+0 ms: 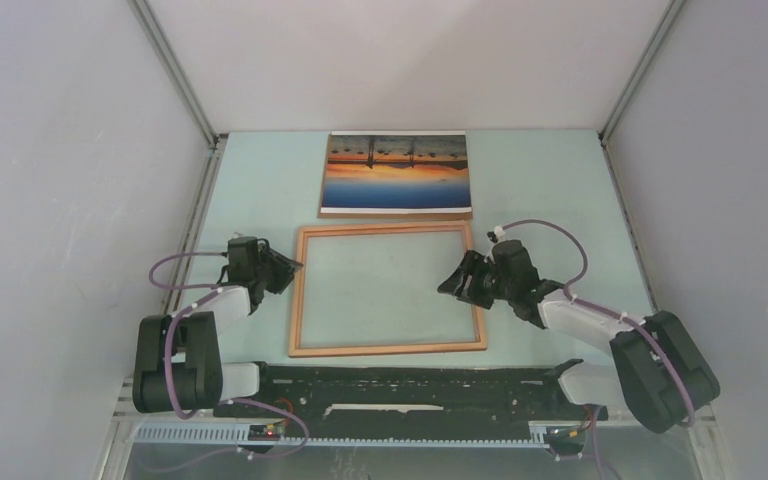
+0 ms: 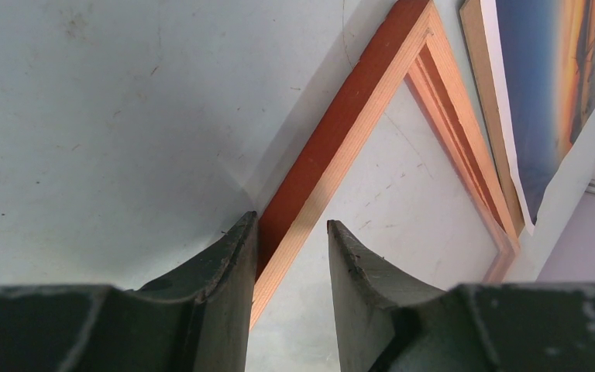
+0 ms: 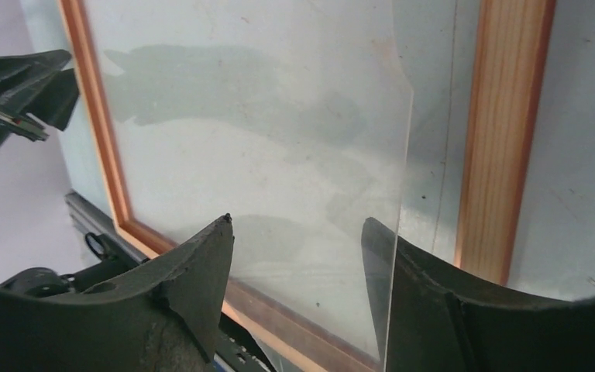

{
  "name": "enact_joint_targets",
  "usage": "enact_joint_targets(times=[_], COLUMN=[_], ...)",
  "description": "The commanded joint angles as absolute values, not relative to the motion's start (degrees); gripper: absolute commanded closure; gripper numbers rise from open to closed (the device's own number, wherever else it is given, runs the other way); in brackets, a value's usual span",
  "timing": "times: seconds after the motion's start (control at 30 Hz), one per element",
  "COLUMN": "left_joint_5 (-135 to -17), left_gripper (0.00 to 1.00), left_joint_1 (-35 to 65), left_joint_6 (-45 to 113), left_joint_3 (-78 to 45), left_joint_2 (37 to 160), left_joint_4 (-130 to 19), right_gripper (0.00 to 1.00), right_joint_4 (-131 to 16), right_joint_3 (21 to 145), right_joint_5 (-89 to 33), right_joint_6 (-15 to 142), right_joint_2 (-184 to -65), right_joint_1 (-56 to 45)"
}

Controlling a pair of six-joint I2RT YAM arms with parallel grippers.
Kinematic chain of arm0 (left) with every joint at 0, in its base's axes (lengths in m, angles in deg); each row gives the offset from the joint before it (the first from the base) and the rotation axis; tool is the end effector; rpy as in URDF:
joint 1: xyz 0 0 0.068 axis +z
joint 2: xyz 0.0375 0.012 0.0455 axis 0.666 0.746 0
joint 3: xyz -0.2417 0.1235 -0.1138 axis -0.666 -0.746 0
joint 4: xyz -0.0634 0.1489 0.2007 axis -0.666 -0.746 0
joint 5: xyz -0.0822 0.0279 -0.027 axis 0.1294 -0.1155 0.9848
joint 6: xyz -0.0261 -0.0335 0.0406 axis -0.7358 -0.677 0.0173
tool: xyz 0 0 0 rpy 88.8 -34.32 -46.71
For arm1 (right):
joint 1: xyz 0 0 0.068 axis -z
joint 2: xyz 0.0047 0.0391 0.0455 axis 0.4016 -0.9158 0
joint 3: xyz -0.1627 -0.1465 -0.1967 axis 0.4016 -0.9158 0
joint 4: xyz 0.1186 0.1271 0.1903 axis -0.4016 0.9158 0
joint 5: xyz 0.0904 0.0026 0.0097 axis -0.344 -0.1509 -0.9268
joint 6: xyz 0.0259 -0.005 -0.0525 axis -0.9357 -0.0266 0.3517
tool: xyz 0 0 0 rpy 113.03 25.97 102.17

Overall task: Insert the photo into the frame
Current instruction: Place the photo frame item in the photo frame.

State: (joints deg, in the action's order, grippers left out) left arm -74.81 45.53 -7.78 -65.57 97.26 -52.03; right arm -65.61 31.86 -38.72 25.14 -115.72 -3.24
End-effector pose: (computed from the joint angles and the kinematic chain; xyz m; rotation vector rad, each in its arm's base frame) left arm 0.2217 0.0076 0.1580 -1.0889 2.1679 -0.6062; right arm 0.1961 0.1143 0.1736 0.2067 2.4358 0.9782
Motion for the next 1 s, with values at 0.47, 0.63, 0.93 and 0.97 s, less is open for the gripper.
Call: enact_joint_targets(times=[0.47, 0.63, 0.93, 0.97], left_joint_5=[-72.8, -72.9, -73.8, -74.0], left_gripper=[0.88, 0.86, 0.79, 0.78], left_joint_1=[45.1, 45.1, 45.1, 45.1], left_joint_6=[-7.1, -7.2, -7.1, -7.1], left_joint_3=[-66.7, -67.0, -67.4, -67.5], left_joint_2=[95.8, 95.4, 93.9, 93.4], left_joint_4=[-52.0, -51.7, -52.3, -52.3], right_gripper=[0.24, 0.22, 0.21, 0.19], right_joint_4=[-31.0, -25.4, -31.8, -32.5], right_joint_3=[42.3, 42.1, 41.0, 41.0], right_joint_5=[-21.3, -17.9, -23.1, -23.0], right_joint_6=[35.2, 36.5, 38.1, 38.3], right_joint_2=[-102.3, -97.9, -99.4, -99.5], right_joint_1=[-9.4, -9.3, -9.3, -9.3])
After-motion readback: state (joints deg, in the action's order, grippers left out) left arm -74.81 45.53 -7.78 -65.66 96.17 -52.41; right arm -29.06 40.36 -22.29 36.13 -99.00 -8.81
